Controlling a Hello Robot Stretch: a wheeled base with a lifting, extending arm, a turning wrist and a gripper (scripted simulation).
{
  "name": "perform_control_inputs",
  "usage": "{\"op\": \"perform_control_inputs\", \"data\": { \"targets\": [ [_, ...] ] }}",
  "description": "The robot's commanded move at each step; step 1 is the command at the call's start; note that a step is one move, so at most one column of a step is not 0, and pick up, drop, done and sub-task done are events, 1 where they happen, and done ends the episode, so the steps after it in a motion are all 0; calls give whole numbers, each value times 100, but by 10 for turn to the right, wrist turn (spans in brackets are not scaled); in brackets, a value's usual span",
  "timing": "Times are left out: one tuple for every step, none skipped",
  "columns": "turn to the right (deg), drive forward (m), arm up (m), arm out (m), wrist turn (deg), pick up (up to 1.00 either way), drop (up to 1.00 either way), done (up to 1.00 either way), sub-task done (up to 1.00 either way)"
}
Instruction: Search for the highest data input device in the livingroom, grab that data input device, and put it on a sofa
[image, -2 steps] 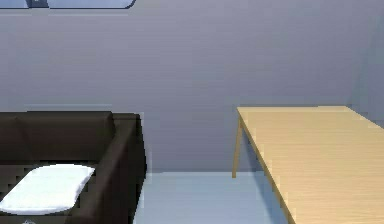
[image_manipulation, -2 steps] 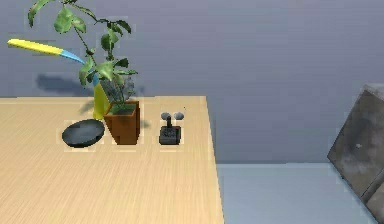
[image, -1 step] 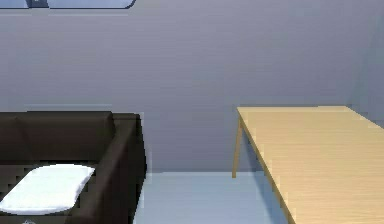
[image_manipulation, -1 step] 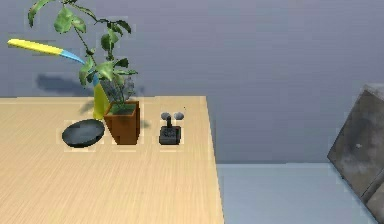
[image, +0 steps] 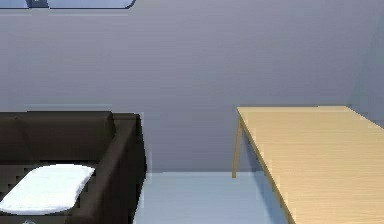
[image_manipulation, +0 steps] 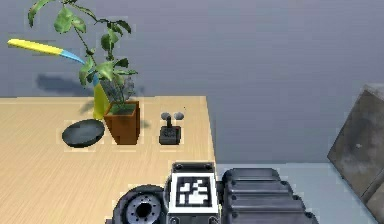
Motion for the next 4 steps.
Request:
{"op": "perform_control_inputs", "data": {
  "targets": [
    [0, 0, 0, 46, 0, 0, 0, 0, 0],
    [0, 0, 0, 0, 450, 0, 0, 0, 0],
    [0, 0, 0, 0, 450, 0, 0, 0, 0],
    [0, 0, 0, 0, 450, 0, 0, 0, 0]
  ]
}}
